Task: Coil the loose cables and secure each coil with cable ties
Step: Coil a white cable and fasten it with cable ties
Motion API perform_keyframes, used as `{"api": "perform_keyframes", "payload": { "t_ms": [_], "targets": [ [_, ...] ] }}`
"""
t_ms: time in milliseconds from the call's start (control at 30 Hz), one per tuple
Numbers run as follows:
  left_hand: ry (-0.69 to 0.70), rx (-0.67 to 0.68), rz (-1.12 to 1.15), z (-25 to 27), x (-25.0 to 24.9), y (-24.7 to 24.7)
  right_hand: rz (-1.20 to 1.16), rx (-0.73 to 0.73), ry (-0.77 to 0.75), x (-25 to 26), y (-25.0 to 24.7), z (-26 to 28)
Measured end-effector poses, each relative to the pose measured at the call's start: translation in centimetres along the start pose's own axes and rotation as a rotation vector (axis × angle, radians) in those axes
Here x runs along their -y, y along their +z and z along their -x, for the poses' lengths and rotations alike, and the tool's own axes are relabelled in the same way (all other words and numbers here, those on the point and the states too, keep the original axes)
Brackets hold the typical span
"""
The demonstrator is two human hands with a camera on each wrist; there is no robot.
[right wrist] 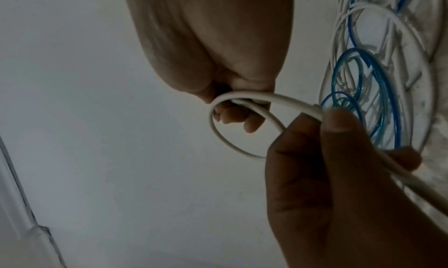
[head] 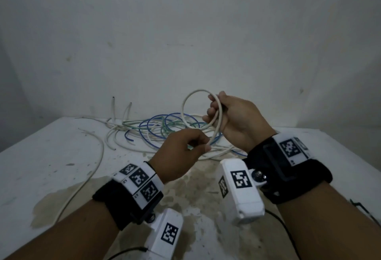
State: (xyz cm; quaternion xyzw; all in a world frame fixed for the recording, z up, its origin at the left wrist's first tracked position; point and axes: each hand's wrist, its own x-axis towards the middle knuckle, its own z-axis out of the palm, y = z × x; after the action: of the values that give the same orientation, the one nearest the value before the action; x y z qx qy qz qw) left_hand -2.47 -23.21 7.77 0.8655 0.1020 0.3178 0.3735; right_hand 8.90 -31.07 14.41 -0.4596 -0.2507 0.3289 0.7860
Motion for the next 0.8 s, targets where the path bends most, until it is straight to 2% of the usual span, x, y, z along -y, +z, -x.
{"api": "perform_keyframes", "payload": {
  "t_ms": [167,267,367,400,500,533,633,800],
  "targets": [
    [0.082,0.077,-0.110,-0.2,0.1,0.3,0.125,0.035,0.032,0.0,-0.7,0.1],
    [0.115,0.067,-0.142,-0.2,0.6,0.4,0.155,0.050,0.054,-0.3,-1.1,0.3],
    [0.178,0.030,-0.190,-0.1,0.7,0.1,0.210,0.018,-0.002,-0.7,-1.4,0.3],
    [0.185,-0.025,-0.189,-0.3,0.7,-0.1,0.228,0.017,-0.031,-0.8,-1.4,0.4],
    [0.191,-0.300,-0.135,-1.7,0.6,-1.2,0.316,0.064,-0.065,-1.0,-1.5,0.7],
    [0.183,-0.332,-0.138,-2.2,0.5,-1.6,0.347,0.086,-0.064,-1.1,-1.5,0.9],
    [0.127,-0.271,-0.112,-3.4,0.4,-2.4,0.368,0.138,-0.064,-1.2,-1.5,1.1],
    [0.173,-0.199,-0.100,-4.0,0.3,-2.4,0.293,0.182,-0.011,-1.8,-1.5,1.3]
  ]
}}
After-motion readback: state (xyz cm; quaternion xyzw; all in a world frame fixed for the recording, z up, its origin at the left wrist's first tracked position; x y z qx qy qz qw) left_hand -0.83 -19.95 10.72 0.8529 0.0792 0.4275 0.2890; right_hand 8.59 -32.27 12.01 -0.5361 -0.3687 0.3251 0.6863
